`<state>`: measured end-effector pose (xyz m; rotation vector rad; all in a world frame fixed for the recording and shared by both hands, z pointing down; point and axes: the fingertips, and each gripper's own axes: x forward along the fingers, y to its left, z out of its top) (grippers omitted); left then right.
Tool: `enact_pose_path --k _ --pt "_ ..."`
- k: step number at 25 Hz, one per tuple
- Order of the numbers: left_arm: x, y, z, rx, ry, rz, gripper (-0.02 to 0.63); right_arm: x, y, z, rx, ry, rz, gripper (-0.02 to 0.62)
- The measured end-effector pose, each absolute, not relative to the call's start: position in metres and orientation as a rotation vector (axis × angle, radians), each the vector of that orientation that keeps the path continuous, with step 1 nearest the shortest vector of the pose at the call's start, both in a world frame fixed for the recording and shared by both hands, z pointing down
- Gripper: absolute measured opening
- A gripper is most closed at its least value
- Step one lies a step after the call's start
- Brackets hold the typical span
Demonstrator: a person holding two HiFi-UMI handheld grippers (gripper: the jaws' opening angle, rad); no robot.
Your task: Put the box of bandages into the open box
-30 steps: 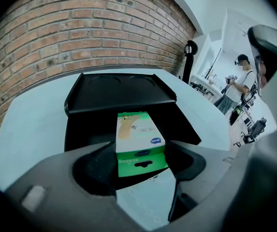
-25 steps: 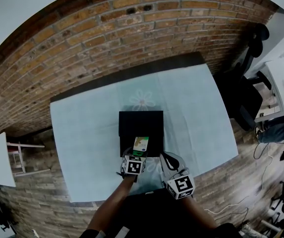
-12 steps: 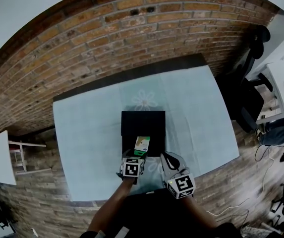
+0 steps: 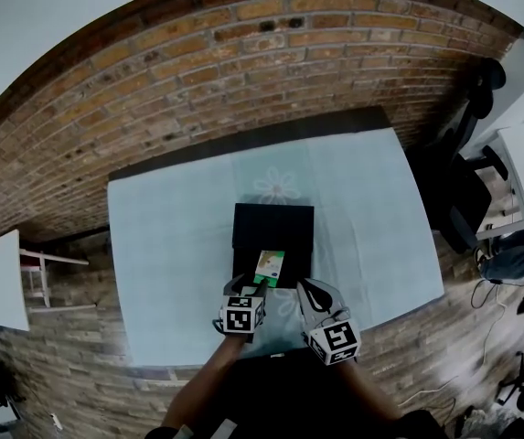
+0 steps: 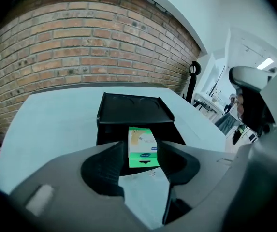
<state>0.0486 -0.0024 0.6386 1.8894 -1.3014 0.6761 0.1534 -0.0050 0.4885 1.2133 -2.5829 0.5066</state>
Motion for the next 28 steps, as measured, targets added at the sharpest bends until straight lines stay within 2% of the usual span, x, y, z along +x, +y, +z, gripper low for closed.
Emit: enact_pose_path --k 3,7,9,28 --pt "0.037 -0.001 0.631 1.872 -1.348 0.633 0.161 0.148 -0.005 0.486 1.195 -2.596 0.498 0.002" --pt "0.020 0.003 0.618 1.859 -1.428 0.591 0.030 0.142 -0.002 0.484 1.175 -2.606 0.488 0.002" --pt "0.012 0.005 0.612 1.859 -1.463 0.569 0.001 0.138 0.000 0.484 1.168 -2.607 0.485 0.002" --pt "-0.037 0.027 0.468 2.127 -1.901 0.248 0.000 0.126 0.011 0.467 1.182 -2.624 0.434 0.002"
